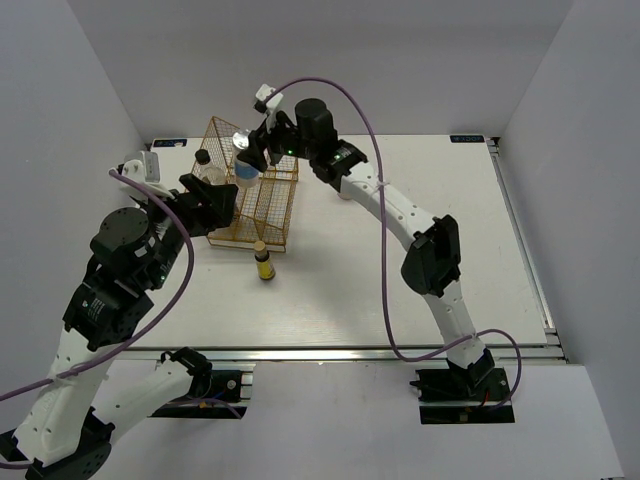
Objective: Organize the condiment bottles
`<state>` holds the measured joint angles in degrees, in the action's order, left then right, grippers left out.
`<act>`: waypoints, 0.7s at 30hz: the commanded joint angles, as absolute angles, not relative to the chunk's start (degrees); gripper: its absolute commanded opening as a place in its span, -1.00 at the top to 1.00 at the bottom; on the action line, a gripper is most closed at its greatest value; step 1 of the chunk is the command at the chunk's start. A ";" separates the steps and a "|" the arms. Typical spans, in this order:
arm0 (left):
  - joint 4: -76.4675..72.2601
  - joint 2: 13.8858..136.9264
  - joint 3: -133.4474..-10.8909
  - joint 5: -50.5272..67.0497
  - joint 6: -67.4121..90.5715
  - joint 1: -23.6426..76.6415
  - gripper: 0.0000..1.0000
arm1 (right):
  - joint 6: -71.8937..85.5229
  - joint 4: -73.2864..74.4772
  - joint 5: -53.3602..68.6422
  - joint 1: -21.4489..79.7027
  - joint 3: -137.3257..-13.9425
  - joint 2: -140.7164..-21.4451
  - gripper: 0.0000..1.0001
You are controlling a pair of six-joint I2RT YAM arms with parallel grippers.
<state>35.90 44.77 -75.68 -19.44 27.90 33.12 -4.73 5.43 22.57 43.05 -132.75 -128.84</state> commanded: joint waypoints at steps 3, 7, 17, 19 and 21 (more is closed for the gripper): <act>36.74 44.30 -75.50 -20.83 28.39 33.31 -0.82 | -5.36 -3.60 20.48 43.59 -135.18 -129.99 1.00; 36.91 44.30 -75.32 -20.74 28.30 33.31 -0.83 | -6.68 -3.52 20.22 43.77 -132.29 -129.81 1.00; 36.56 44.47 -74.18 -20.21 28.21 33.31 -0.83 | -10.80 -4.74 19.34 44.56 -131.31 -133.68 0.97; 36.56 44.38 -74.09 -20.04 28.39 33.31 -0.83 | -11.34 -5.19 19.16 44.82 -131.22 -134.64 0.82; 36.82 44.12 -73.83 -20.13 28.74 33.31 -0.83 | -12.21 -5.36 18.90 45.00 -131.22 -135.52 0.70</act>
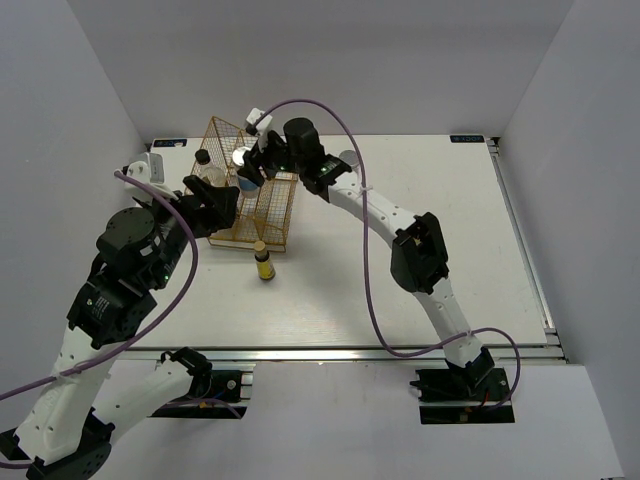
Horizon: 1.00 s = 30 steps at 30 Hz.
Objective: Organize the condiment bottles
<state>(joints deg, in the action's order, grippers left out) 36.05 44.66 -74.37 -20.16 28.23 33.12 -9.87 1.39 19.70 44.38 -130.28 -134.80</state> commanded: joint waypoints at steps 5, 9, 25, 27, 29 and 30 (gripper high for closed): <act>36.83 43.59 -73.21 -20.21 29.18 33.31 -0.83 | -12.74 -6.77 17.23 45.00 -129.64 -136.32 0.43; 36.91 43.77 -73.04 -20.13 29.18 33.31 -0.83 | -12.83 -7.21 17.49 45.00 -128.85 -136.49 0.06; 33.93 44.30 -71.37 -19.07 29.27 33.31 -0.84 | -10.38 -7.73 19.51 44.74 -125.26 -129.31 -0.74; 33.58 44.21 -71.46 -19.16 29.27 33.31 -0.84 | -8.62 -10.44 21.08 43.77 -123.06 -125.97 -0.69; 32.96 44.03 -71.46 -19.07 29.09 33.31 -0.84 | -6.86 -10.55 22.32 42.37 -122.26 -121.57 -0.66; 32.70 44.03 -71.46 -18.72 29.09 33.31 -0.85 | -6.51 -9.07 23.46 41.93 -122.34 -120.16 -0.60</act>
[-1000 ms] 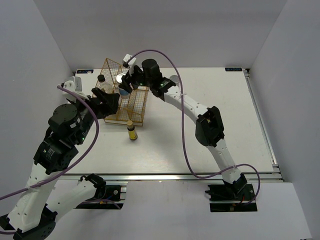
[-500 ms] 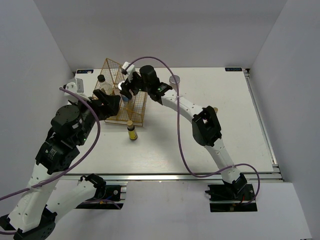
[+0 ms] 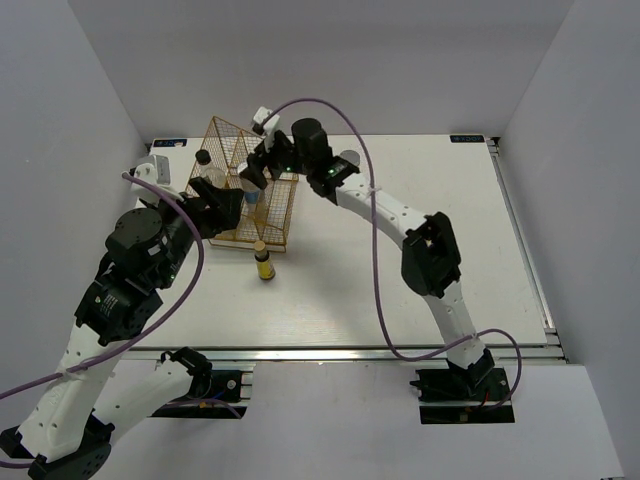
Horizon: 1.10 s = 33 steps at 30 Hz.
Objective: Organize the condiment bottles
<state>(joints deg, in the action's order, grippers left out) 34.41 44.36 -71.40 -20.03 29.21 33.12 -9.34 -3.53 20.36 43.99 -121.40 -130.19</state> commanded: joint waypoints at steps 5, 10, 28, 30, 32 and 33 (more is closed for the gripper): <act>29.54 44.21 -69.79 -16.27 28.31 33.31 -0.80 | -4.92 -1.95 25.66 37.89 -117.87 -111.02 -0.35; 26.37 47.10 -67.33 -10.74 27.95 33.31 -0.57 | -4.92 10.18 21.01 32.88 -111.46 -104.34 0.07; 14.44 76.71 -76.18 3.51 16.98 33.31 -0.81 | -2.73 21.97 25.56 11.44 -102.04 -101.08 -0.29; 13.10 82.68 -78.21 6.48 15.21 33.31 -0.82 | -2.02 22.15 28.56 10.03 -101.52 -99.85 0.34; 12.39 87.17 -82.67 7.73 13.63 33.31 -0.83 | -1.67 22.24 30.31 7.92 -100.90 -98.79 0.66; 12.48 91.62 -84.18 8.08 13.28 33.31 -0.83 | -1.32 22.15 30.93 7.21 -100.12 -97.57 0.66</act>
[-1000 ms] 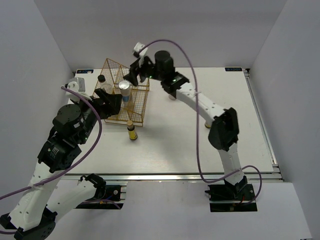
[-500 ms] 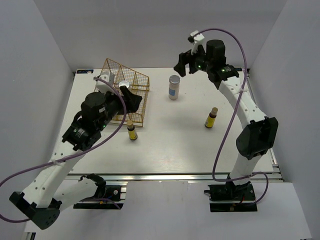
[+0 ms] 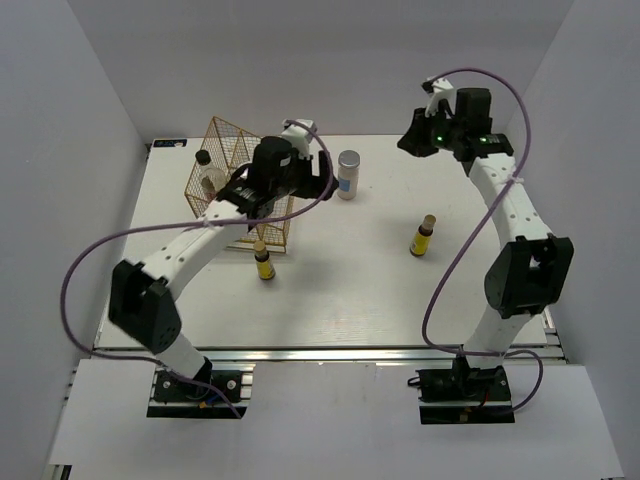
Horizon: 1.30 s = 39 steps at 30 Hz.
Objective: Organize the condiment bottles
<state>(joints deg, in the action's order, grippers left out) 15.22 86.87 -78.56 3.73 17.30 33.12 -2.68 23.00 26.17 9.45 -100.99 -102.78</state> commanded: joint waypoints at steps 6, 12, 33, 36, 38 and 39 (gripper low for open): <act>11.16 103.35 -92.88 5.63 11.78 33.31 -0.83 | 2.19 20.66 36.20 1.59 -95.37 -93.09 0.40; 12.57 114.07 -101.33 2.47 10.29 33.57 -0.86 | 2.02 17.41 37.70 0.62 -87.20 -88.60 0.04; 3.96 132.71 -118.03 -10.54 6.33 34.89 -0.96 | 5.10 12.48 41.22 -2.29 -79.19 -85.70 -0.13; 4.04 134.12 -119.53 -11.95 6.06 34.89 -0.96 | 5.10 12.48 41.13 -2.55 -78.58 -85.26 -0.13; 3.34 134.30 -119.62 -12.30 6.33 34.89 -0.88 | 4.92 12.48 40.96 -2.64 -78.05 -84.99 -0.13; 2.90 134.30 -119.62 -12.30 6.76 34.89 -0.84 | 4.83 12.57 40.96 -2.72 -77.96 -84.90 -0.13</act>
